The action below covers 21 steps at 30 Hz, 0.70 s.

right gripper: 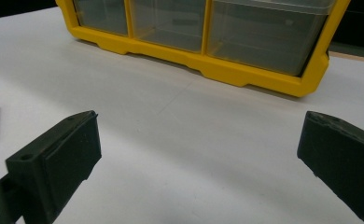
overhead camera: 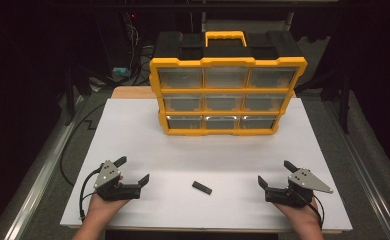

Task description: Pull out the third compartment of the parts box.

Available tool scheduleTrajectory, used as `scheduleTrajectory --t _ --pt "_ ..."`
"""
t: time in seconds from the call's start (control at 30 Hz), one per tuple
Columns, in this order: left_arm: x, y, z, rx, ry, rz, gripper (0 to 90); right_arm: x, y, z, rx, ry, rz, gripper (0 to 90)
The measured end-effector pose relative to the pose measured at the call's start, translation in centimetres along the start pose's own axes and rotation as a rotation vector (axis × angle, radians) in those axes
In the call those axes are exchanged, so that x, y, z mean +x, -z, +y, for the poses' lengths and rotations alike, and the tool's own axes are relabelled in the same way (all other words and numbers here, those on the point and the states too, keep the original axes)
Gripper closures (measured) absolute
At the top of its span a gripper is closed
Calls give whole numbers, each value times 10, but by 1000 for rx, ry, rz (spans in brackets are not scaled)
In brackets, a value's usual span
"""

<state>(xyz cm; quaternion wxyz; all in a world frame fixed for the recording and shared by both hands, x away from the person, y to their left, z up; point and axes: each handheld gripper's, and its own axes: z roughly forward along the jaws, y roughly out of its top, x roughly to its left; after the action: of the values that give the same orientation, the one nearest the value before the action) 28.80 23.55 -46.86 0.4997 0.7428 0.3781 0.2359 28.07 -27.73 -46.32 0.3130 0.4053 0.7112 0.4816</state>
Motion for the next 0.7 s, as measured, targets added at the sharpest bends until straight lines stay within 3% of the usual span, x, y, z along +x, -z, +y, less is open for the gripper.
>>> scheduleTrajectory --t 0.6,0.7 --pt "-2 1 0 14 0 -15 1 3 -4 0 11 4 -4 2" --pt "-5 3 0 -2 -17 -3 1 3 -7 1 14 9 -7 2"
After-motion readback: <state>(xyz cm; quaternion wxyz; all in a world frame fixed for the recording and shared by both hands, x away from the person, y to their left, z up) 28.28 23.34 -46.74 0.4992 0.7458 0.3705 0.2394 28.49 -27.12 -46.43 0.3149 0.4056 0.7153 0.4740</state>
